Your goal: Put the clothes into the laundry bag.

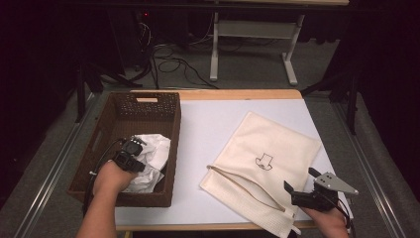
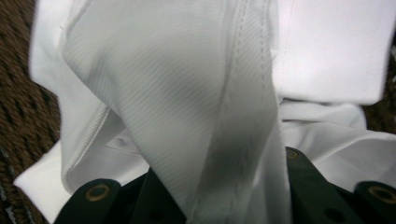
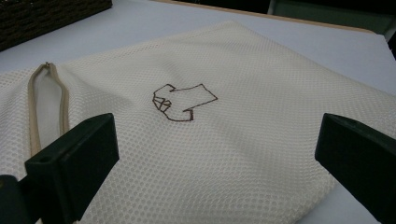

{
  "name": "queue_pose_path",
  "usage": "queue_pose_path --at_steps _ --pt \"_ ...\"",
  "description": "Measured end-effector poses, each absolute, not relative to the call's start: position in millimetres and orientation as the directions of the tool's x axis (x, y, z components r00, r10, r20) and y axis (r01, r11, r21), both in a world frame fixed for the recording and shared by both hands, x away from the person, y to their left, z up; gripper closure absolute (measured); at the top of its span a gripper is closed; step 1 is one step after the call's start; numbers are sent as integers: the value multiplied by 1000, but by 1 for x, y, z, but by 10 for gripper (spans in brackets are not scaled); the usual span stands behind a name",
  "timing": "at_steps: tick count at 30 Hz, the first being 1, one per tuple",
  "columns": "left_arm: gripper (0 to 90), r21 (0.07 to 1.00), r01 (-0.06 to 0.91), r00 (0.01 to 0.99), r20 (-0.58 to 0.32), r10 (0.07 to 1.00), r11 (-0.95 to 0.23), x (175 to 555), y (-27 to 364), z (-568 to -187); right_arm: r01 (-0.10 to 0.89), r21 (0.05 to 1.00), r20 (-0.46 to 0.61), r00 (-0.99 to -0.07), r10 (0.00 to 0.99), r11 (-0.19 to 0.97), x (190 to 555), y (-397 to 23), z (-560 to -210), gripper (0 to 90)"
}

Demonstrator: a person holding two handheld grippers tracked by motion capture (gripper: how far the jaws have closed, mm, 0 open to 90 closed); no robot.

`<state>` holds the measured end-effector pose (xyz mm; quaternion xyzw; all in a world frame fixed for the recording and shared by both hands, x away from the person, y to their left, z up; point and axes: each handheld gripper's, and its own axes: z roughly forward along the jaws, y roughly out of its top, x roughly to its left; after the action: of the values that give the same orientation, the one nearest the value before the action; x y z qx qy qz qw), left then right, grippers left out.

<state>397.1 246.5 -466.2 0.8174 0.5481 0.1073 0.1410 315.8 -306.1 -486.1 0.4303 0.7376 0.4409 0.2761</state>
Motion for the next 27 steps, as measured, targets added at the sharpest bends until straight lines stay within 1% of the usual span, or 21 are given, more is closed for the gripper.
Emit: queue_pose_path --at_steps 3,6,8,11,16,18,24,27 --pt "758 456 834 346 5 938 -310 393 253 -456 388 890 -30 -477 878 241 316 -306 -486 3" --pt "758 540 790 329 24 944 -289 387 255 -449 389 890 -28 -476 879 239 316 -306 -486 3" --pt "757 584 759 324 45 945 -288 384 256 -445 385 891 -29 -478 878 239 316 -306 -485 3" --pt "757 638 721 313 49 948 -271 379 258 -440 382 892 -33 -478 878 242 315 -306 -485 3" --pt "756 731 652 275 22 961 -203 370 265 -432 382 892 -31 -479 877 240 315 -305 -485 3" --pt "756 771 611 260 18 965 -179 366 268 -429 382 892 -31 -478 878 239 315 -306 -485 2" --pt "755 870 469 227 50 973 -153 351 271 -421 382 894 -27 -476 879 234 315 -306 -485 3" --pt "755 915 378 202 66 977 -140 342 272 -417 377 894 -32 -481 876 240 315 -306 -485 3"
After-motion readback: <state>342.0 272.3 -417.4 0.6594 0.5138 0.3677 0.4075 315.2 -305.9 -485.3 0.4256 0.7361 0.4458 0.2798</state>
